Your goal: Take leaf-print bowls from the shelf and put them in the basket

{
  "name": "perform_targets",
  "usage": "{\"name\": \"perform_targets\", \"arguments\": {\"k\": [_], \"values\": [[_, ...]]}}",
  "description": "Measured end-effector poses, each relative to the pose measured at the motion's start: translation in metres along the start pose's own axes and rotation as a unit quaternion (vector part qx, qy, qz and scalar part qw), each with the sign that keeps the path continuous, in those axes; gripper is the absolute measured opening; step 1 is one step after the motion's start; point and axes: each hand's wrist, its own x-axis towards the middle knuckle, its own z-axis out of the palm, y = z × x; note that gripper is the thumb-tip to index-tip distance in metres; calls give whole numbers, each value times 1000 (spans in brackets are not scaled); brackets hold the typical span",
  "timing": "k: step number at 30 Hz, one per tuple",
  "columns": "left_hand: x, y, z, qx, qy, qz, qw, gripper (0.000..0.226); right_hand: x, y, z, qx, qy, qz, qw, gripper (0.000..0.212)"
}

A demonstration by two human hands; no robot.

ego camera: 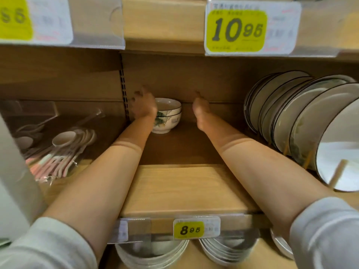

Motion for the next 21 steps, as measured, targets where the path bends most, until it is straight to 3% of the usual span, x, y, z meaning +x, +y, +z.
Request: {"name": "perform_targets", "arguments": {"k": [6,9,14,17,21], "values": [[-55,25,-22,-3,-70,-20,997,41,-63,-6,-42,21,-58,5,998,34],[-101,24,-52,-52,-118,12,992,41,-102,2,-68,85,-81,22,993,31],[-188,20,-98,-122,-141,-31,982,39,-170,29,-109,216,-127,46,967,26],[-240,13,-126,-136,-106,-19,985,39,-206,46,-127,240,-162,58,955,22],[-303,-8,-156,-158,-51,-63,984,35,-246,78,-135,260,-221,105,934,21]]}}
